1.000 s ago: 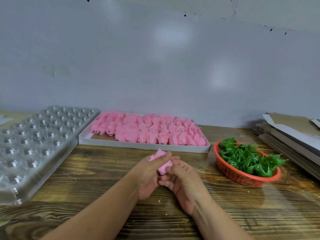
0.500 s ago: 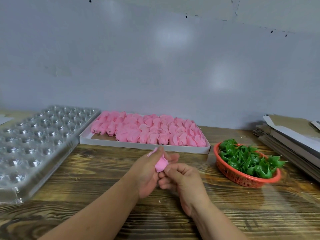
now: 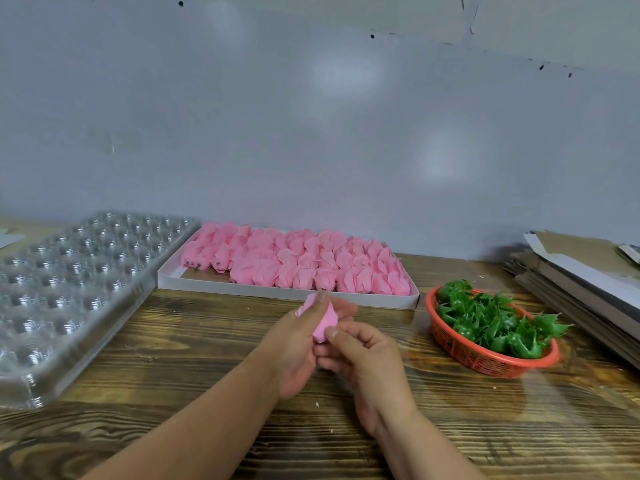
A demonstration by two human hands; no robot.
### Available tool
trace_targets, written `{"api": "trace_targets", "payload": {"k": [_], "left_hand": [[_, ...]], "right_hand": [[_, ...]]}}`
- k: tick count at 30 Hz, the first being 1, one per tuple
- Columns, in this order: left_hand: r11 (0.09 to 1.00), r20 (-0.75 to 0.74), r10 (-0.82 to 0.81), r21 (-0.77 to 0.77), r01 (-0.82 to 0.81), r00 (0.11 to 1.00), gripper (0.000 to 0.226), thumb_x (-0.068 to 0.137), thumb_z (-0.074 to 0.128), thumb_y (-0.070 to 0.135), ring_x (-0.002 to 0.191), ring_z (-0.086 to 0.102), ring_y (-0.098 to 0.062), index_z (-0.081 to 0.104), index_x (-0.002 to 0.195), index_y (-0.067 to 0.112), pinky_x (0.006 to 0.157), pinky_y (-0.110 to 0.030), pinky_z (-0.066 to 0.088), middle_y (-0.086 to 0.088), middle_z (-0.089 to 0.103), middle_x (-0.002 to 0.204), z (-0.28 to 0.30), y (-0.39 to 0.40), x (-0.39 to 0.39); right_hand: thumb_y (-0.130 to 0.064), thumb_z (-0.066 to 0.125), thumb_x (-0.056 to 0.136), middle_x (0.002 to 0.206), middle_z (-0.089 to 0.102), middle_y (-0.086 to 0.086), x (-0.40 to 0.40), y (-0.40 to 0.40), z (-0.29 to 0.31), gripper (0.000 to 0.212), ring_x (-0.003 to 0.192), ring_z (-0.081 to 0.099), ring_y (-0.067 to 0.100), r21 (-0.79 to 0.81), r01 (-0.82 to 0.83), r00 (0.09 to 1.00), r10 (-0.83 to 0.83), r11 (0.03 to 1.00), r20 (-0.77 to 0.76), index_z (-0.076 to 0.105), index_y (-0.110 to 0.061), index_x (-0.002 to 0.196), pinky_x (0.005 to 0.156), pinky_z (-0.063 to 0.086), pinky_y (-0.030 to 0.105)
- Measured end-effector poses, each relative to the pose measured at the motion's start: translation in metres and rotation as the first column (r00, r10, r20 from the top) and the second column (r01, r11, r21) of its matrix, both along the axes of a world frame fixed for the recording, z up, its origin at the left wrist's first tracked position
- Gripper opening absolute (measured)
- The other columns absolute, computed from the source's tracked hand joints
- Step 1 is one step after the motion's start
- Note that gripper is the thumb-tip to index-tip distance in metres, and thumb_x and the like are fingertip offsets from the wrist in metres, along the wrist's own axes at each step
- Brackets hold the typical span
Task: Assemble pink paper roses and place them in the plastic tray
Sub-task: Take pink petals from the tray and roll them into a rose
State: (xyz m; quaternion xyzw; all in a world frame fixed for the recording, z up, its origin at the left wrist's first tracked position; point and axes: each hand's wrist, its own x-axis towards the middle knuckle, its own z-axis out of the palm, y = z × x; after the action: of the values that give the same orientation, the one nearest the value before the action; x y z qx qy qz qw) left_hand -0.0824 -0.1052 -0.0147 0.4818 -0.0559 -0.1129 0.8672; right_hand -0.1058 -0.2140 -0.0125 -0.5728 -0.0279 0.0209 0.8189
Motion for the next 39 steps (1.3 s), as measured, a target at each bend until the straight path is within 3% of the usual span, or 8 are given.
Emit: {"api": "trace_targets", "payload": {"k": [4,8,11,15,25,29,34,39], "left_hand": [[0.988,0.083,-0.032,0.153,0.019,0.996,0.040,0.078,0.056,0.048,0.086,0.054,-0.029,0.076,0.091,0.016,0.066,-0.032,0.046,-0.017,0.062,0.103,-0.002,-0.001,-0.002],[0.969,0.170,-0.072,0.246,0.029,0.983,0.038,0.081,0.066,0.044,0.072,0.045,-0.024,0.070,0.110,0.020,0.062,-0.029,0.040,-0.016,0.057,0.089,-0.002,-0.003,-0.005],[0.982,0.178,-0.068,0.186,0.035,0.982,0.058,0.070,0.080,0.026,0.056,0.047,-0.007,0.056,0.122,0.019,0.057,-0.020,0.044,-0.001,0.067,0.095,-0.003,-0.004,-0.006],[0.985,0.192,-0.082,0.162,0.050,0.978,0.043,0.073,0.079,0.023,0.057,0.047,-0.005,0.053,0.102,0.004,0.057,-0.020,0.043,0.001,0.053,0.066,-0.003,-0.008,-0.007],[0.992,0.081,0.029,0.120,-0.039,0.996,0.010,0.093,0.056,0.007,0.057,0.045,-0.006,0.059,0.084,0.004,0.050,-0.016,0.038,0.001,0.053,0.063,0.000,-0.014,-0.010],[0.991,0.063,0.063,0.112,-0.070,0.996,0.013,0.094,0.051,0.006,0.052,0.040,-0.006,0.054,0.082,0.007,0.048,-0.018,0.030,0.001,0.047,0.061,0.001,-0.016,-0.010],[0.997,0.072,0.036,0.063,-0.041,0.997,0.005,0.090,0.058,0.011,0.052,0.041,-0.003,0.058,0.088,0.007,0.047,-0.015,0.034,0.002,0.047,0.061,0.000,-0.015,-0.011],[0.996,0.063,0.022,0.080,-0.027,0.998,0.015,0.085,0.062,0.022,0.054,0.041,-0.004,0.058,0.090,0.009,0.053,-0.019,0.034,0.004,0.047,0.060,0.000,-0.016,-0.012]], "right_hand": [[0.004,0.059,0.082,0.056,0.061,0.011,0.002,-0.003,0.000,0.015,0.046,0.058,0.013,0.099,-0.037,0.995,0.046,0.994,-0.085,0.064,-0.004,0.070,0.046,0.052,0.022],[0.002,0.054,0.083,0.052,0.055,0.005,0.003,-0.002,0.001,0.009,0.042,0.049,0.008,0.110,-0.078,0.991,0.089,0.991,-0.098,0.062,-0.001,0.079,0.045,0.051,0.023],[0.001,0.059,0.070,0.047,0.049,0.004,0.004,-0.004,0.004,0.008,0.041,0.046,0.009,0.153,-0.089,0.991,0.103,0.984,-0.090,0.063,0.003,0.077,0.046,0.051,0.023],[0.003,0.054,0.079,0.048,0.052,0.006,0.008,-0.007,0.002,0.016,0.040,0.050,0.008,0.219,-0.038,0.994,0.059,0.975,-0.089,0.060,0.010,0.091,0.046,0.052,0.020],[0.002,0.057,0.083,0.055,0.055,0.011,0.014,-0.009,-0.005,0.011,0.043,0.052,0.010,0.259,0.042,0.995,-0.016,0.965,-0.098,0.060,0.009,0.090,0.045,0.051,0.019],[0.001,0.061,0.074,0.053,0.058,0.008,0.012,-0.008,-0.004,0.003,0.042,0.052,0.011,0.244,-0.013,0.996,0.034,0.970,-0.083,0.058,0.001,0.072,0.044,0.051,0.021],[-0.010,0.066,0.064,0.056,0.059,0.009,0.010,-0.007,-0.001,0.029,0.044,0.052,0.011,0.250,-0.056,0.996,0.073,0.967,-0.057,0.059,0.005,0.088,0.046,0.051,0.021],[-0.005,0.063,0.064,0.054,0.054,0.010,0.009,-0.009,-0.001,0.028,0.044,0.049,0.012,0.223,-0.059,0.997,0.068,0.973,-0.036,0.059,0.004,0.091,0.044,0.049,0.023]]}}
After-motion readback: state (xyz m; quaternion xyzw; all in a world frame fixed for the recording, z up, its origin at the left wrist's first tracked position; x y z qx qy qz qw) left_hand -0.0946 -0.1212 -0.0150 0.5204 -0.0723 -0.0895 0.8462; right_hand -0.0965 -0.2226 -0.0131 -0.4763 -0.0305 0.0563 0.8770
